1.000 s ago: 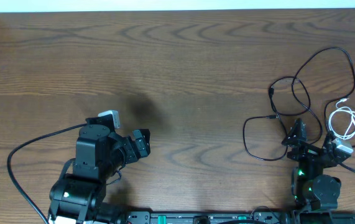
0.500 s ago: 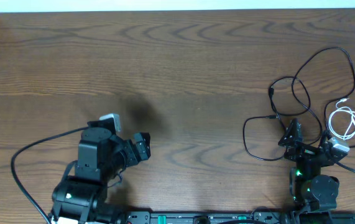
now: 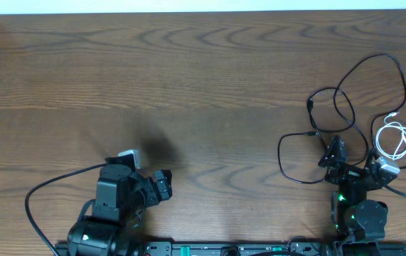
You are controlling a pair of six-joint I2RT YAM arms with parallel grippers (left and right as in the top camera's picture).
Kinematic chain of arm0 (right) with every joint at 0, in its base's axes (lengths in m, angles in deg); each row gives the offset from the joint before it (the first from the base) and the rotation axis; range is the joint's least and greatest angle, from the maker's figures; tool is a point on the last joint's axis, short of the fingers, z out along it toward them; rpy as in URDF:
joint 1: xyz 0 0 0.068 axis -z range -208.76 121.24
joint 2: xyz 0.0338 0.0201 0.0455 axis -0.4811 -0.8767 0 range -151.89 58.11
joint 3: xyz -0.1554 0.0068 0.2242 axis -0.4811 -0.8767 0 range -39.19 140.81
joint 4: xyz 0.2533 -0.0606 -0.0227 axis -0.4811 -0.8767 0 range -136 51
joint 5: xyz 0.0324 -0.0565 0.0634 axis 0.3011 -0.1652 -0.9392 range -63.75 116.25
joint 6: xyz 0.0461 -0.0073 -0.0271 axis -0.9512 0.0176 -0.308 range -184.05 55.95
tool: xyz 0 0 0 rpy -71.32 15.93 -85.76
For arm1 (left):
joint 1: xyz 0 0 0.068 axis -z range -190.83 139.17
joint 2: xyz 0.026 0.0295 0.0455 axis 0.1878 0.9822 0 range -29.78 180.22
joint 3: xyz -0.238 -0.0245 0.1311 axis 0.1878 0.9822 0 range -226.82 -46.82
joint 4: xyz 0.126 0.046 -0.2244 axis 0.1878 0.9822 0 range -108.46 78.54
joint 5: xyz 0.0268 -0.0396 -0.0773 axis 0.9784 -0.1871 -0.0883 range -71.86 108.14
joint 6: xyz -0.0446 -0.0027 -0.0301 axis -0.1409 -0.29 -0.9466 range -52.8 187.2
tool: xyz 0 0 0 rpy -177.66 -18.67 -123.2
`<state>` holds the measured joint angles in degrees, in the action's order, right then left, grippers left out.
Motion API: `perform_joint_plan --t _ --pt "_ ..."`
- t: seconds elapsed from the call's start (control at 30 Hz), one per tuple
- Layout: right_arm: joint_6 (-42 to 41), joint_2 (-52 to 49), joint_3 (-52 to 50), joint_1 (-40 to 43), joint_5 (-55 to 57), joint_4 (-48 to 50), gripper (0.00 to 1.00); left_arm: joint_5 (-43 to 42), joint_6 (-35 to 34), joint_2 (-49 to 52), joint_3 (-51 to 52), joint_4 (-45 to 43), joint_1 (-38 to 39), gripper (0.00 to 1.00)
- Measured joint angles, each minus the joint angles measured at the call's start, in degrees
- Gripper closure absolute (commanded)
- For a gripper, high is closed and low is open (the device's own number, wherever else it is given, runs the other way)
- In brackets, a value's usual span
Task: Untangle cables
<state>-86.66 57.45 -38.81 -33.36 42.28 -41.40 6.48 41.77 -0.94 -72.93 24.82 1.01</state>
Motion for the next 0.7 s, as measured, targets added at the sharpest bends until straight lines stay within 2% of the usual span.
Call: perform_joint_plan --t 0.7 --pt "0.0 0.0 0.0 0.0 0.0 0.0 0.01 0.0 0.0 -0.07 1.01 0.15 0.0 0.02"
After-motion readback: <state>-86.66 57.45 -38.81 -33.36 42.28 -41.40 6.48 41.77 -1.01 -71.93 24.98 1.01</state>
